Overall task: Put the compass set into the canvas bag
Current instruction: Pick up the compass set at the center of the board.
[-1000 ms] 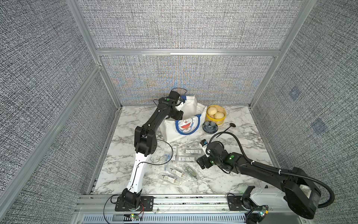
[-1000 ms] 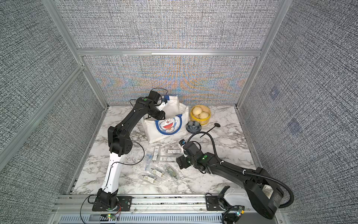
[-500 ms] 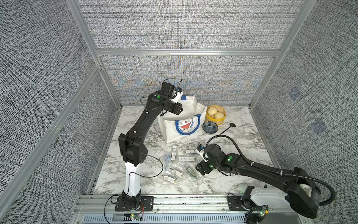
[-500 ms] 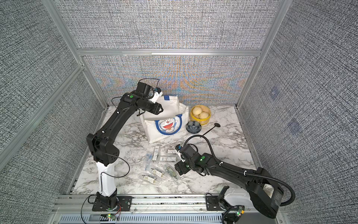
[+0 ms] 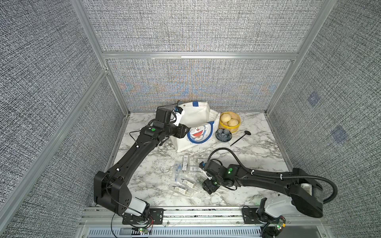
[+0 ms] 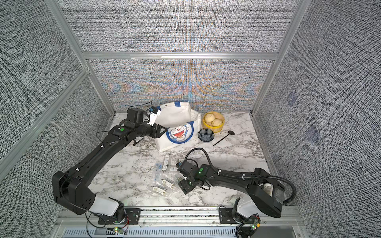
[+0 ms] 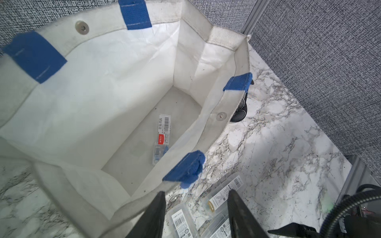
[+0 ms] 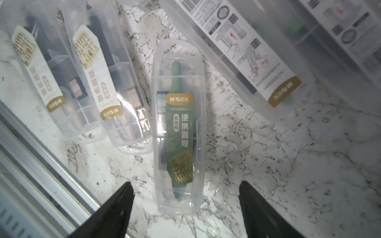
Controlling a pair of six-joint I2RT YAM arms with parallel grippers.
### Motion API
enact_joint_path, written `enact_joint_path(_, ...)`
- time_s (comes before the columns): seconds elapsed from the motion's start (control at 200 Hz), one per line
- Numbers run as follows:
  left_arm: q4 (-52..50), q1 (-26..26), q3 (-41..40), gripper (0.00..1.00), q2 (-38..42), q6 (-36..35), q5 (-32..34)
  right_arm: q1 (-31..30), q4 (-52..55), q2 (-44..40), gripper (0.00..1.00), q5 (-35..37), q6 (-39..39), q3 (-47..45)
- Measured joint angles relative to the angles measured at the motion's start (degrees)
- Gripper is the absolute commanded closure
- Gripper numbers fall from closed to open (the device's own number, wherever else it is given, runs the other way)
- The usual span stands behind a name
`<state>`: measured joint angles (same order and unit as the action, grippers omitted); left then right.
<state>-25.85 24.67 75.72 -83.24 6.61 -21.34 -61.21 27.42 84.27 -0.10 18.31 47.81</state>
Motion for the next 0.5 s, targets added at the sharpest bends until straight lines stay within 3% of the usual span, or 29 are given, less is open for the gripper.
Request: enact_joint_path(0.5,2.1,-0.2,-4.9,0.48,6.1,1.9,2.8,-4.3,8.8,11.8,0.37,4.7,1.6,8.2)
